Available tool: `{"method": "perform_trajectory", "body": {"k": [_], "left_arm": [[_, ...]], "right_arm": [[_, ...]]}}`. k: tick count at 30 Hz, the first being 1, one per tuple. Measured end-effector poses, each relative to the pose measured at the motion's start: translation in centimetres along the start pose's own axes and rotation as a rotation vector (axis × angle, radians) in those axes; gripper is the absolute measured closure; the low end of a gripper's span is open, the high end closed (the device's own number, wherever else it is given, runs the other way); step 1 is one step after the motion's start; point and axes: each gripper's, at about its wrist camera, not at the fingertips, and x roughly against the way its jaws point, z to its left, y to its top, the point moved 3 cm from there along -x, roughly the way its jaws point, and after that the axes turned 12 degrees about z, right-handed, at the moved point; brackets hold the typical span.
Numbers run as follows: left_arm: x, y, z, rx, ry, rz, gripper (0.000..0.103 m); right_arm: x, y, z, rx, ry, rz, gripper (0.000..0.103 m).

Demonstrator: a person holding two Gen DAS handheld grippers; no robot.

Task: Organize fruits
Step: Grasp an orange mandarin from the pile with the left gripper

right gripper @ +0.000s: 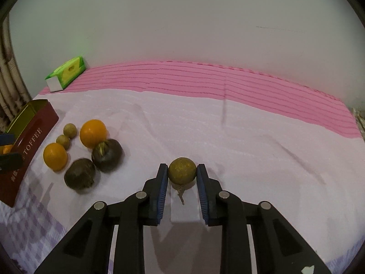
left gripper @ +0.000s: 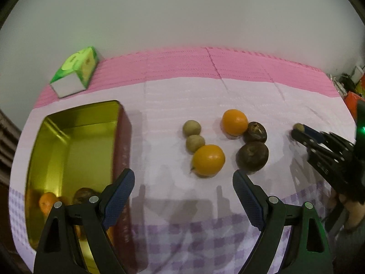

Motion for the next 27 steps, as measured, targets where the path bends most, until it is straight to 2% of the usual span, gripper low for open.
{"method": "perform_trajectory", "body": {"k": [9,14,18,26,27], "left_arm": [[-2.3,1.4,-1.2,-0.006,-0.006,0.022,0.018],[-3.8,1.7,-1.2,0.005,-0.023,0.061,0.032],[-4.6,1.7,-1.1,0.01,-0.034,0.079,0.036],[-4.8,1.5,-1.4,0.011,-0.066,0.092,0.061],[-4.7,1.4,-1.4,0.013,-0.072,0.093,0.061]], "right_arm": [[0.2,-1.4,-0.7,-0.065,0.02,0.015,0.079],[0.1,-1.6,-0.8,-0.076,0.029,0.019,0.079],[0.0,-1.6,-0.9,-0.077,0.033,0.022,0.079],[0.1,-1.6,-1.0,-0.078,0.035,0.023,0.079],[0.1,-1.6,-1.0,-0.077,0.033,0.023,0.079]]}}
